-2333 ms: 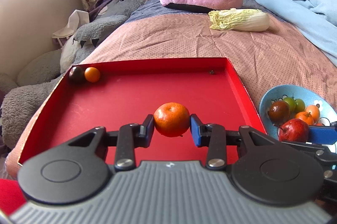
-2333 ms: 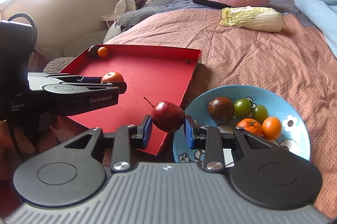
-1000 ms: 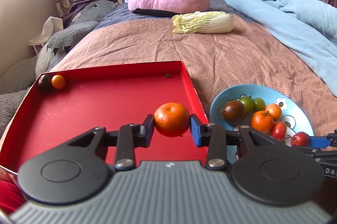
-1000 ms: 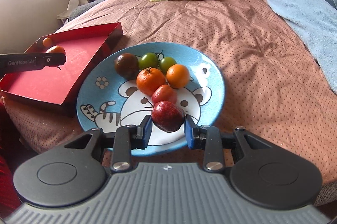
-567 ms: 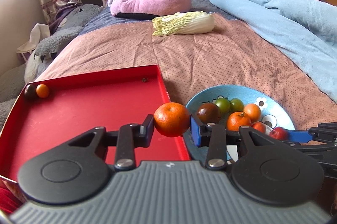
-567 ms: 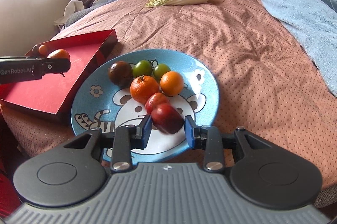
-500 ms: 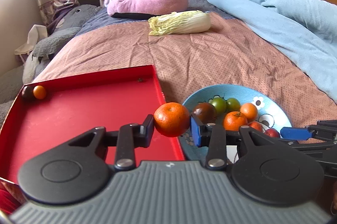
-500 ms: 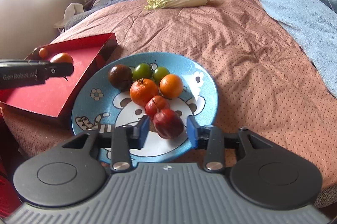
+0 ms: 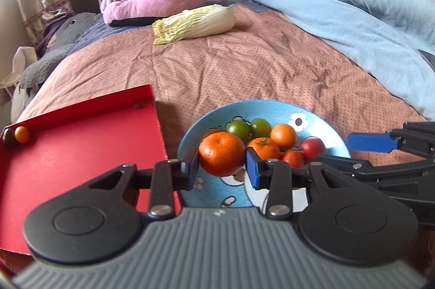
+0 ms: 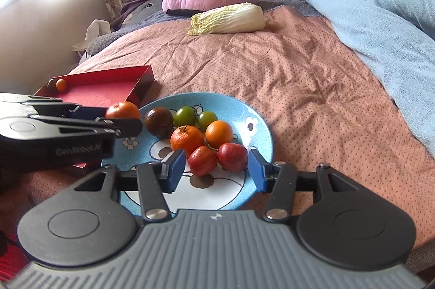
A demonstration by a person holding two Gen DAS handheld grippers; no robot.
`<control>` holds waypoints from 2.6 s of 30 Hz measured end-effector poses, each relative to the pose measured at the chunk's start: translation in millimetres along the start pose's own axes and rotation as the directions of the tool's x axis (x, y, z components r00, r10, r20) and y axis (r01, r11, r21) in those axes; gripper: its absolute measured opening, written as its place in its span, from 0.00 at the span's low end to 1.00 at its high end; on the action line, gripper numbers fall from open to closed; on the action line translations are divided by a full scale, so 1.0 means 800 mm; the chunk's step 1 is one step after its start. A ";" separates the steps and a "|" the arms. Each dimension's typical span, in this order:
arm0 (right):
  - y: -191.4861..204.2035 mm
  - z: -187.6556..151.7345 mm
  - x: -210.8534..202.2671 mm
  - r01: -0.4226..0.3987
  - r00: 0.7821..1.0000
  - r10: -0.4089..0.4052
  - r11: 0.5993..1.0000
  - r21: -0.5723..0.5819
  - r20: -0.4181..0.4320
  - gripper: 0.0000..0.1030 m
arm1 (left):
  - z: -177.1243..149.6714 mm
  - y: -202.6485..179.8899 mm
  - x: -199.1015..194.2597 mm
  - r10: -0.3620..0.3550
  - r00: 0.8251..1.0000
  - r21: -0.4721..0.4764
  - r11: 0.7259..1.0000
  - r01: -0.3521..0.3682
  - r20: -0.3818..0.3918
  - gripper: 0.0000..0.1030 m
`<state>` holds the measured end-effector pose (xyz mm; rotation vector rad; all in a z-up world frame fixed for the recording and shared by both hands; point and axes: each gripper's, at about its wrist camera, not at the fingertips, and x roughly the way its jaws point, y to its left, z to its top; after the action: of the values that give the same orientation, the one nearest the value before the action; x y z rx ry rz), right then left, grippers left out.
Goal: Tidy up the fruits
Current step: 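Open the right gripper to release the red apple onto the plate, then carry the tangerine over the blue plate with the left gripper, then open the left gripper to release the tangerine onto the plate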
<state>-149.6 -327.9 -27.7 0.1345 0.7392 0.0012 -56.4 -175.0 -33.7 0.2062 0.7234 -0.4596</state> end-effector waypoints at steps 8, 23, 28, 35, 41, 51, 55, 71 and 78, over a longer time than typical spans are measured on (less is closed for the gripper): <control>-0.010 -0.004 -0.014 0.006 1.000 -0.006 1.000 0.011 0.011 0.64 | -0.003 -0.019 0.011 -0.013 1.000 0.019 1.000 0.013 -0.023 0.39; -0.011 -0.009 -0.016 -0.008 1.000 0.008 1.000 0.026 0.003 0.65 | -0.005 -0.023 0.020 -0.023 0.999 0.012 1.000 0.023 -0.037 0.39; -0.012 -0.012 -0.015 -0.006 1.000 0.006 0.999 0.033 0.000 0.65 | -0.006 -0.025 0.023 -0.031 0.999 0.012 0.999 0.032 -0.042 0.40; -0.013 -0.012 -0.015 -0.004 1.000 0.004 0.999 0.034 0.003 0.66 | -0.006 -0.026 0.023 -0.028 0.999 0.008 1.000 0.028 -0.039 0.40; -0.015 -0.011 -0.017 0.005 1.000 -0.006 0.999 0.040 0.012 0.68 | -0.007 -0.025 0.024 -0.031 0.999 0.009 0.999 0.031 -0.039 0.40; -0.016 -0.010 -0.019 0.017 0.999 -0.019 0.999 0.050 0.027 0.71 | -0.006 -0.024 0.023 -0.034 0.999 -0.005 0.999 0.033 -0.037 0.40; -0.017 -0.008 -0.020 0.027 0.999 -0.029 0.998 0.053 0.038 0.72 | -0.005 -0.024 0.025 -0.033 0.999 -0.007 0.999 0.033 -0.042 0.40; -0.020 0.000 -0.024 0.050 0.996 -0.055 0.996 0.075 0.077 0.79 | -0.002 -0.021 0.019 -0.040 0.999 -0.018 0.999 0.039 -0.028 0.49; -0.021 0.001 -0.025 0.048 0.995 -0.055 0.995 0.085 0.079 0.80 | -0.003 -0.017 0.009 -0.055 0.998 -0.018 0.998 0.054 -0.009 0.51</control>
<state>-164.3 -345.8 -15.8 0.1936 0.6617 -0.0838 -59.7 -188.9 -40.2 0.1725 0.7435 -0.5042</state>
